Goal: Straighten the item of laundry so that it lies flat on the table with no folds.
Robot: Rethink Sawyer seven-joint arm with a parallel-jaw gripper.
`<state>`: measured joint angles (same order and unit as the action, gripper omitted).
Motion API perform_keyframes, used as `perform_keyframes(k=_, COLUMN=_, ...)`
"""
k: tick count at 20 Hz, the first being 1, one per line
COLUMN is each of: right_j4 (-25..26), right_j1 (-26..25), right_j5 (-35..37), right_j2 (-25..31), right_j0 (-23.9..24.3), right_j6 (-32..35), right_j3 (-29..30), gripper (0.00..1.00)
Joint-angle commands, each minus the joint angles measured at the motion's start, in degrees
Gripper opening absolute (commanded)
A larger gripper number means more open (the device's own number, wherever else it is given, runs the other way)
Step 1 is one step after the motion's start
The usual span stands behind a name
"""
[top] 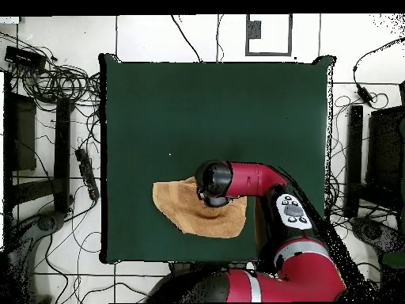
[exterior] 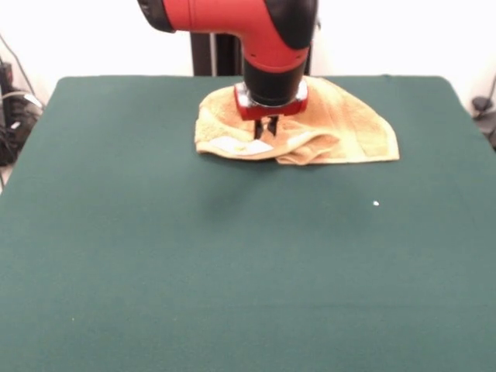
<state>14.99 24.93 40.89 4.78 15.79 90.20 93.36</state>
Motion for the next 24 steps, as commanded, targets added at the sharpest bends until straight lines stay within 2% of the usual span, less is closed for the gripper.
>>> perform_keyframes(k=1, right_j4=3.0, right_j1=-1.3, right_j5=0.2, right_j2=7.5, right_j0=0.5, right_j6=-5.5, right_j3=-5.3, gripper=0.0)
perform_keyframes(k=18, right_j4=4.9, right_j1=-0.6, right_j5=-2.4, right_j2=8.7, right_j0=1.8, right_j6=-4.0, right_j3=-3.0, gripper=0.0)
perform_keyframes(k=19, right_j4=5.0, right_j1=-0.6, right_j5=-2.5, right_j2=9.3, right_j0=2.2, right_j6=-4.0, right_j3=-2.7, gripper=1.0)
perform_keyframes(k=24, right_j4=5.0, right_j1=-0.8, right_j5=-1.0, right_j2=9.3, right_j0=2.0, right_j6=-3.7, right_j3=-3.3, gripper=1.0)
